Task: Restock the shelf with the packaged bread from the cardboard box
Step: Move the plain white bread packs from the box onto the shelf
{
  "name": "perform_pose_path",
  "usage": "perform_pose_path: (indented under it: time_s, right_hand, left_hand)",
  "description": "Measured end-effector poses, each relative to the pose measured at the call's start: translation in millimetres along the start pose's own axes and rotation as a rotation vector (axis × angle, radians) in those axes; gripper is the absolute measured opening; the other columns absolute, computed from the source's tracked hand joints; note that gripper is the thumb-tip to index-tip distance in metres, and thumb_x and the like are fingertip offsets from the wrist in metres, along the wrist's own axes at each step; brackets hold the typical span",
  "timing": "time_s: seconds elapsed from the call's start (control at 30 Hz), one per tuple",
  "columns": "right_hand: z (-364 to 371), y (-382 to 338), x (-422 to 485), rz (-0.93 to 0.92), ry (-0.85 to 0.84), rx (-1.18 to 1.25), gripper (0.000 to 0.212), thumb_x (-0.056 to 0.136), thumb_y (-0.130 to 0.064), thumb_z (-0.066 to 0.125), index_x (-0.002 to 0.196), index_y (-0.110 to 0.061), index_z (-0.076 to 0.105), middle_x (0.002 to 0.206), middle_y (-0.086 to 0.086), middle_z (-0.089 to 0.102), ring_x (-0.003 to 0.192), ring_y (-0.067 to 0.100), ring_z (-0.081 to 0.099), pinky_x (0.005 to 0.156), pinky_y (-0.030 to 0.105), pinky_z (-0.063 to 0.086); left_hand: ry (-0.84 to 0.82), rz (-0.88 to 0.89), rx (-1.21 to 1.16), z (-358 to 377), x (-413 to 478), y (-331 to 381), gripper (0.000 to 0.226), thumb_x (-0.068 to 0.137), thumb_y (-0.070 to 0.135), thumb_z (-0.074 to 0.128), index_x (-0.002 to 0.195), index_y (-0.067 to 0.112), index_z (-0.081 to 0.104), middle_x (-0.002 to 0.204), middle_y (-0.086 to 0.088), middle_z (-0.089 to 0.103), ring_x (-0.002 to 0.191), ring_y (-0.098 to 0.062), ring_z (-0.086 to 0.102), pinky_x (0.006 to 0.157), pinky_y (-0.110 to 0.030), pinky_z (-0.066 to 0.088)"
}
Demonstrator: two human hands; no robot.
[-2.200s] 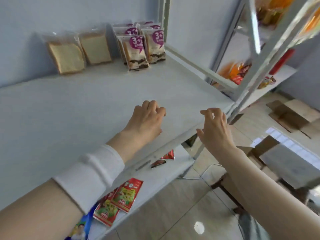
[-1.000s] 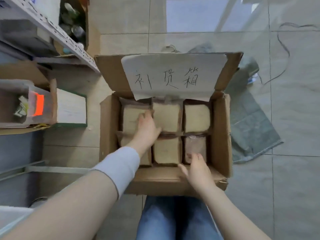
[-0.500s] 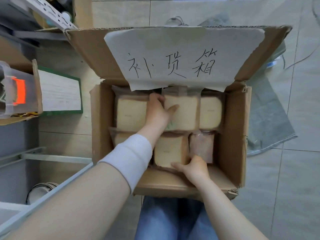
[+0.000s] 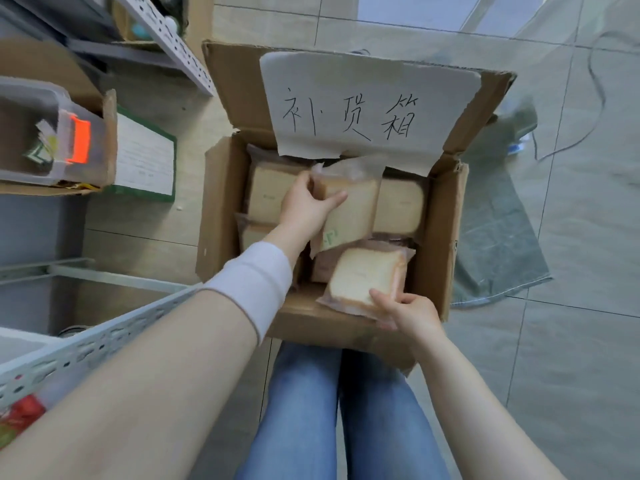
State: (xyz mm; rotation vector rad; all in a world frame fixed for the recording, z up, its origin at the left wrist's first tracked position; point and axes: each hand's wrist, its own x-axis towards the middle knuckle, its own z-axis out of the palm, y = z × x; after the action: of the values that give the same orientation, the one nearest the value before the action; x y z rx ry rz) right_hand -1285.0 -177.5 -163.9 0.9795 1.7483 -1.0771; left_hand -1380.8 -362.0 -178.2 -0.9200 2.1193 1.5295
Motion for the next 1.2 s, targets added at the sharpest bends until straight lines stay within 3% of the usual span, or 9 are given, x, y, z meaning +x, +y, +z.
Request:
perform_pose_path:
  time_s: [0.1,0.2,0.37,0.47,0.57,0.77,0.97,1.07,1.2]
  right_hand:
    - [-17.9,3.6,-41.7,-0.031,-0.050,0.110,0.028,0.075,-0.024,0.075,0.092,-0.005,0.064,0.094,0.008,0.065,0.078,0.018,0.064,0.074,0.031,0.057]
    - [-32.0,15.3,-87.6,-0.112,-0.124,0.150,0.037,0.075,-0.019,0.075,0.106,-0.003,0.063,0.103,0.010,0.065,0.092,0.026,0.067,0.079,0.034,0.056]
    - [-43.0,35.5,-182.0,-0.434,-0.216,-0.054,0.033,0.076,-0.019,0.074,0.105,-0.006,0.065,0.090,0.006,0.071,0.081,0.022,0.067,0.077,0.039,0.056]
    - [-33.8,40.3,-250.5,-0.599,-0.294,-0.128,0.031,0.074,-0.020,0.075,0.103,-0.012,0.064,0.089,0.000,0.071,0.076,0.012,0.068,0.056,0.017,0.054]
    - [-6.6,35.6,-328.7,-0.768,-0.361,-0.221,0.030,0.072,-0.025,0.076,0.097,-0.018,0.064,0.083,-0.007,0.071,0.067,0.002,0.068,0.053,0.011,0.049]
    - [98.9,30.4,-491.3,-1.037,-0.615,-0.298,0.023,0.066,-0.024,0.078,0.085,-0.020,0.065,0.077,-0.007,0.073,0.070,0.007,0.069,0.066,0.019,0.053]
    - [246.2,75.5,-600.6,-1.154,-0.844,-0.352,0.014,0.074,-0.010,0.072,0.088,-0.011,0.067,0.079,0.000,0.073,0.070,0.010,0.069,0.065,0.019,0.056]
    - [327.7,95.6,-636.0,-1.210,-0.873,-0.393,0.023,0.076,-0.009,0.071,0.098,-0.003,0.065,0.084,0.006,0.070,0.068,0.007,0.066,0.061,0.015,0.053]
    - [432.0,93.3,-678.6,-1.300,-0.867,-0.400,0.019,0.075,-0.010,0.074,0.092,-0.014,0.065,0.084,0.004,0.069,0.070,0.009,0.063,0.065,0.015,0.050]
  left_hand:
    - [0.109,0.031,-0.077,-36.3,-54.7,9.2,0.032,0.079,0.031,0.070,0.101,0.021,0.050,0.102,0.002,0.060,0.094,-0.015,0.057,0.081,-0.028,0.045]
    - [0.250,0.048,-0.256,-80.2,-123.6,14.6,0.027,0.079,0.036,0.069,0.099,0.024,0.054,0.097,0.011,0.063,0.097,-0.013,0.060,0.079,-0.028,0.049]
    - [0.495,0.200,-0.521,-157.2,-278.1,8.6,0.014,0.079,0.031,0.070,0.087,0.024,0.062,0.089,0.008,0.068,0.087,-0.010,0.065,0.076,-0.030,0.055]
    - [0.669,0.270,-0.604,-211.1,-379.2,1.2,0.012,0.079,0.026,0.070,0.088,0.024,0.063,0.088,0.009,0.068,0.080,-0.003,0.065,0.068,-0.020,0.052]
    - [0.821,0.349,-0.620,-268.8,-476.5,-5.4,0.007,0.081,0.019,0.069,0.085,0.022,0.063,0.085,0.008,0.068,0.074,0.001,0.065,0.067,-0.017,0.052]
    - [1.067,0.459,-0.579,-395.2,-640.1,-45.7,0.010,0.083,0.011,0.066,0.080,0.020,0.062,0.082,0.004,0.065,0.080,-0.012,0.061,0.085,-0.037,0.050]
    - [1.275,0.414,-0.520,-479.0,-748.6,-152.7,0.015,0.080,0.018,0.069,0.071,0.024,0.058,0.059,0.022,0.064,0.060,0.010,0.057,0.057,-0.007,0.043]
    - [1.410,0.324,-0.509,-516.9,-775.2,-218.3,0.014,0.078,0.022,0.070,0.072,0.025,0.058,0.063,0.016,0.061,0.058,0.009,0.055,0.055,-0.009,0.042]
    - [1.528,0.281,-0.579,-585.6,-777.5,-267.4,0.014,0.080,0.020,0.069,0.089,0.018,0.059,0.082,0.005,0.064,0.073,-0.008,0.059,0.066,-0.024,0.047]
